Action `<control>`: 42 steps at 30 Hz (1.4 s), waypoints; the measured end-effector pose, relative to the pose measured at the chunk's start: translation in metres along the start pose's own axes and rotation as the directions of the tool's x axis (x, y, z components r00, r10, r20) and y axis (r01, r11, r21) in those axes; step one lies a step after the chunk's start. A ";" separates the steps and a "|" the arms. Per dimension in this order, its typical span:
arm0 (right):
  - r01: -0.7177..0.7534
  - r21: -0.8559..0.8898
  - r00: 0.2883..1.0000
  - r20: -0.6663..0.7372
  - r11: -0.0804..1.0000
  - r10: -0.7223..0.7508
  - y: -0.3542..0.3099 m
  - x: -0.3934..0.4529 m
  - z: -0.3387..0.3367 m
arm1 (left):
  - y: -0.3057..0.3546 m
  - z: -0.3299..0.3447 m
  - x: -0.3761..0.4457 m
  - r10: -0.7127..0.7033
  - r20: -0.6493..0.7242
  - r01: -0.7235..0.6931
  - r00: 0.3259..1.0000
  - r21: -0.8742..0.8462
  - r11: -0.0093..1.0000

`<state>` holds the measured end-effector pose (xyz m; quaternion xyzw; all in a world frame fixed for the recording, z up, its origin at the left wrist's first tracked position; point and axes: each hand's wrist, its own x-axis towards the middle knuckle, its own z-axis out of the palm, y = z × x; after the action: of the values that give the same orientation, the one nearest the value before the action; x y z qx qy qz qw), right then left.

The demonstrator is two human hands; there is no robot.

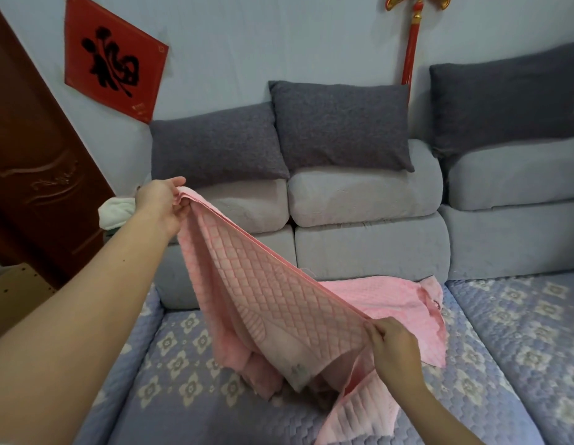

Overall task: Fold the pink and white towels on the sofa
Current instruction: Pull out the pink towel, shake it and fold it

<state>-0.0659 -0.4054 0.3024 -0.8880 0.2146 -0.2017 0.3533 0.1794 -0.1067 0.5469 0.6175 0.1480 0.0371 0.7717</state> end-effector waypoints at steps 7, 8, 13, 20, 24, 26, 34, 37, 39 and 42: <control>-0.219 0.111 0.970 -0.087 0.969 0.229 0.002 0.027 -0.006 | 0.006 0.002 -0.009 0.016 0.079 -0.015 0.997 -0.014 1.000; -0.244 0.138 0.962 -0.093 0.960 0.258 0.003 0.031 -0.008 | 0.006 0.003 -0.011 0.019 0.090 -0.019 0.996 -0.009 1.000; -0.234 0.224 0.954 -0.136 0.946 0.268 0.007 0.039 -0.017 | 0.008 0.003 -0.014 0.068 0.074 -0.073 0.995 0.057 0.996; -0.048 0.054 0.985 -0.163 0.997 0.056 0.005 0.045 -0.030 | 0.001 -0.009 -0.021 0.133 0.131 -0.145 0.982 0.083 0.986; -0.035 0.079 0.974 -0.219 0.996 0.051 0.009 0.065 -0.045 | -0.014 -0.022 -0.013 0.304 0.226 -0.366 0.926 0.329 0.870; -0.097 0.149 0.966 -0.224 0.984 0.129 0.010 0.078 -0.053 | -0.023 -0.031 -0.004 0.417 0.259 -0.490 0.871 0.523 0.698; -0.203 0.405 0.952 -0.130 0.892 0.276 0.022 0.116 -0.071 | -0.058 -0.053 0.015 0.342 0.485 -0.593 0.805 0.667 0.450; -0.193 0.388 0.958 -0.124 0.901 0.259 0.021 0.120 -0.077 | -0.068 -0.055 0.026 0.297 0.421 -0.512 0.857 0.761 0.398; -0.180 0.380 0.964 -0.117 0.907 0.240 0.012 0.116 -0.080 | -0.068 -0.042 0.023 0.298 0.312 -0.419 0.902 0.801 0.428; -0.041 0.305 0.998 0.047 0.951 0.028 -0.027 0.102 -0.080 | -0.056 0.008 -0.018 0.300 0.178 -0.349 0.937 0.498 0.794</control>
<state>-0.0157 -0.4847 0.3961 -0.8227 0.1887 -0.2073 0.4945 0.1570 -0.1315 0.4979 0.8206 0.0096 0.0996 0.5627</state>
